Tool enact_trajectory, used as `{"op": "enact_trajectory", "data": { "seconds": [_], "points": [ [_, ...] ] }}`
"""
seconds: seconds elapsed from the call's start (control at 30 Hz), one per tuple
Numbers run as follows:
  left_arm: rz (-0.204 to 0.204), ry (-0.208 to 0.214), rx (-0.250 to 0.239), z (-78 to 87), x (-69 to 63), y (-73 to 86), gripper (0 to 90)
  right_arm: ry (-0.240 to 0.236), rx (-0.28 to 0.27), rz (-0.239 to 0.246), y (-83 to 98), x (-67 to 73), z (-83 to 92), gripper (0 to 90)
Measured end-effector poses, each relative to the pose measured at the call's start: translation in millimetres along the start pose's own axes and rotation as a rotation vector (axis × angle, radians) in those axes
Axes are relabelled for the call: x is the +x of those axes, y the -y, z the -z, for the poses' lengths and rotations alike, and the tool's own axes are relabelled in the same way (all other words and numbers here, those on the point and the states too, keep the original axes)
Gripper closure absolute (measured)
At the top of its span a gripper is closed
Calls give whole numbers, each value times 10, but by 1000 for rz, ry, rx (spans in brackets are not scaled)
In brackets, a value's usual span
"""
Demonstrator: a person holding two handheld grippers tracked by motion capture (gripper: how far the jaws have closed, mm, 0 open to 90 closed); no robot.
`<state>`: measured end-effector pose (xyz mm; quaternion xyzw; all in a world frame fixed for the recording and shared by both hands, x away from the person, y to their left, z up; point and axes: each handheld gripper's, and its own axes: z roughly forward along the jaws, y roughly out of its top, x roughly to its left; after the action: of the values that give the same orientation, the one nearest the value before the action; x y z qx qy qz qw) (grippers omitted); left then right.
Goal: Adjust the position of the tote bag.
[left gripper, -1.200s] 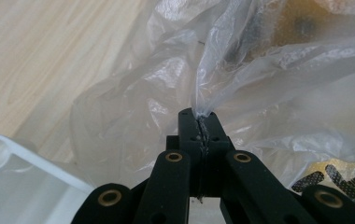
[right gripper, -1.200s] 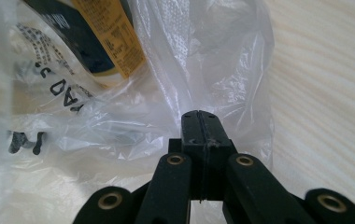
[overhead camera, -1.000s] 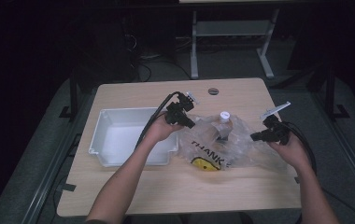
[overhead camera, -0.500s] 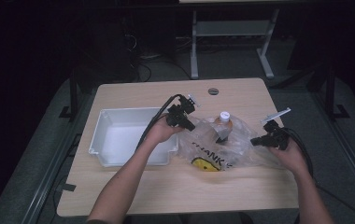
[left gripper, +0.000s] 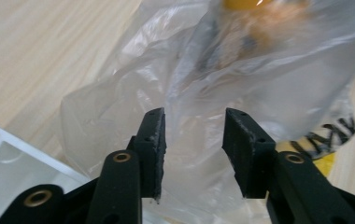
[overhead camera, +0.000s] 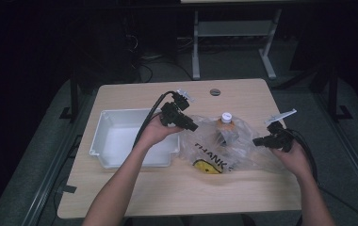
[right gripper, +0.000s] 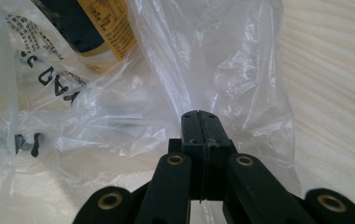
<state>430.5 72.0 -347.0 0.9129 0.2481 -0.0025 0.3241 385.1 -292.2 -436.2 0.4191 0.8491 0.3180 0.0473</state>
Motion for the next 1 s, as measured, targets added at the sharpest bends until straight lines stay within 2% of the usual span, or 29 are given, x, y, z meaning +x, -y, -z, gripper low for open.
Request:
{"op": "enact_trajectory", "data": {
  "seconds": [0.23,0.37,0.5,0.57,0.67,0.83,1.0],
  "points": [
    [-52,25,-41,132,-162,-76,512,-5,-6,0,-7,25,-32,899],
    [-82,30,-73,170,-265,-147,465,-6,-8,-2,-7,28,-37,898],
    [-97,39,-91,169,-306,-227,433,-6,-9,6,-5,19,-26,898],
    [-96,42,-99,145,-321,-265,425,-6,-14,5,-3,16,-20,897],
    [-114,47,-91,82,-333,-311,422,-7,-17,-4,-8,18,-5,897],
    [-115,49,-70,-65,-329,-328,421,-12,-19,-5,-6,12,-7,895],
    [-132,37,-48,-176,-324,-347,550,-12,-24,-1,-11,12,-2,893]
  ]
}}
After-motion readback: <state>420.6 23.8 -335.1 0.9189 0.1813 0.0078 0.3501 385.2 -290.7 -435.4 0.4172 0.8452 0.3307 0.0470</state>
